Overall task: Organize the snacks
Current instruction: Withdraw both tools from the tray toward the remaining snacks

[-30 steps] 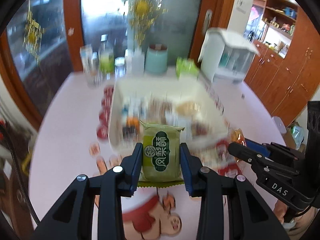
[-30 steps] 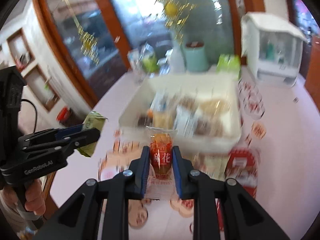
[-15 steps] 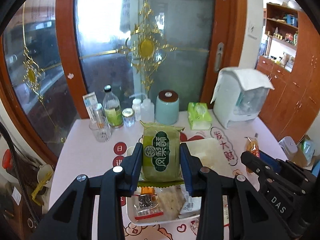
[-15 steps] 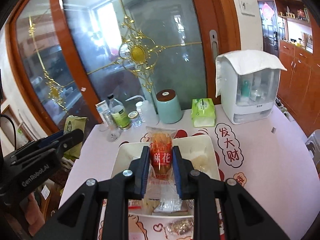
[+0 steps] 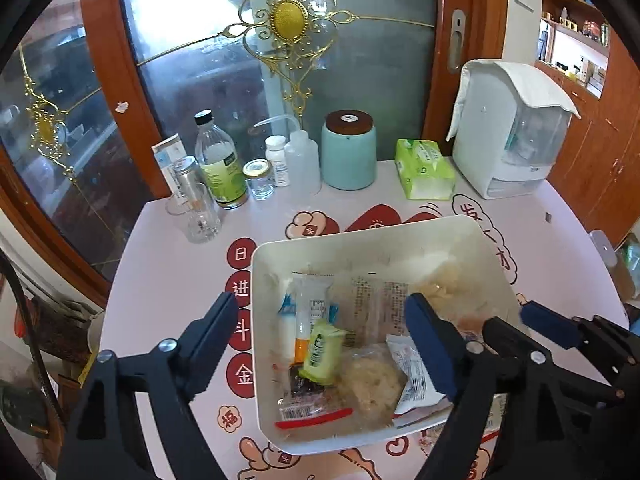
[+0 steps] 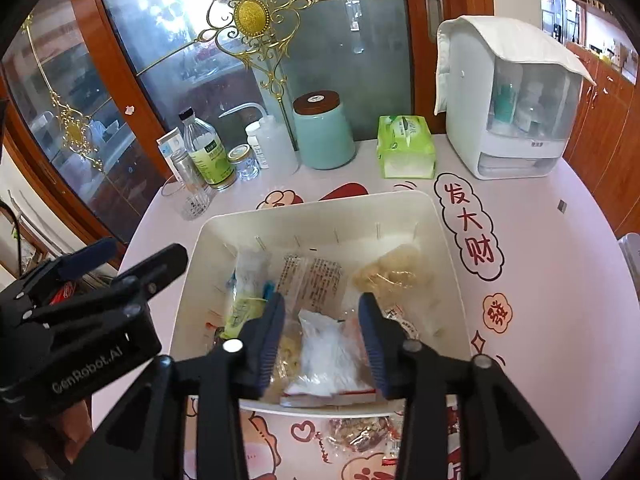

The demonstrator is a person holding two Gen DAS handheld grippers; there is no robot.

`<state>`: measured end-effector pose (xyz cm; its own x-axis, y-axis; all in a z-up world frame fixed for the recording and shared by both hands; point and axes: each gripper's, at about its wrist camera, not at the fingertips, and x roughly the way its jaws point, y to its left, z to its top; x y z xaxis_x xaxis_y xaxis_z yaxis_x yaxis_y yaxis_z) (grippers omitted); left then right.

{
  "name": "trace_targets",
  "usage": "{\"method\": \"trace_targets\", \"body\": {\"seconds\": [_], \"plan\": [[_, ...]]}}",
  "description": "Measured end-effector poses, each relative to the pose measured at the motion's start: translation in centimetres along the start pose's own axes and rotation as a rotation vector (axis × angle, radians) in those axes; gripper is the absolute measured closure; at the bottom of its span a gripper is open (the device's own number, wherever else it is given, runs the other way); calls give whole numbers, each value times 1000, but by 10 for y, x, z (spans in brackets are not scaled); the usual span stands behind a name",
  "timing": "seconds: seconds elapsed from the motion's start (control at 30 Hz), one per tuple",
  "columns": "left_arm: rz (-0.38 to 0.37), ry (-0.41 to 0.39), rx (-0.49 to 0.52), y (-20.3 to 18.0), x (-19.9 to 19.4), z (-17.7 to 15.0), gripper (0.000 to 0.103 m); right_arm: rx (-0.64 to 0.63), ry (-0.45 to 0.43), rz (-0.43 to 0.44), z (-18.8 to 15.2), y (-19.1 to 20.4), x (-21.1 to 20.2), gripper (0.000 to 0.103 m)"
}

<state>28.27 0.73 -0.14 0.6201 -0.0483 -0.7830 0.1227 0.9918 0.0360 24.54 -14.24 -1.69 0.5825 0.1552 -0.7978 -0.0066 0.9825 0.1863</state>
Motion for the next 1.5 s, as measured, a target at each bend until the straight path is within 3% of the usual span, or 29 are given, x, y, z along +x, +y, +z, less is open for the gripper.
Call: {"method": "trace_targets", "body": {"seconds": [0.53, 0.87, 1.13, 1.5], "plan": [[-31, -30, -84, 4, -42, -25, 18, -26, -43, 14, -24, -2, -30, 57], [-40, -76, -72, -22, -79, -58, 18, -24, -67, 12, -57, -23, -60, 57], [-79, -44, -93, -48, -89, -90, 18, -14, -76, 0, -90, -51, -83, 57], [-62, -3, -90, -79, -84, -125, 18, 5, -23, -10, -131, -91, -88, 57]]}}
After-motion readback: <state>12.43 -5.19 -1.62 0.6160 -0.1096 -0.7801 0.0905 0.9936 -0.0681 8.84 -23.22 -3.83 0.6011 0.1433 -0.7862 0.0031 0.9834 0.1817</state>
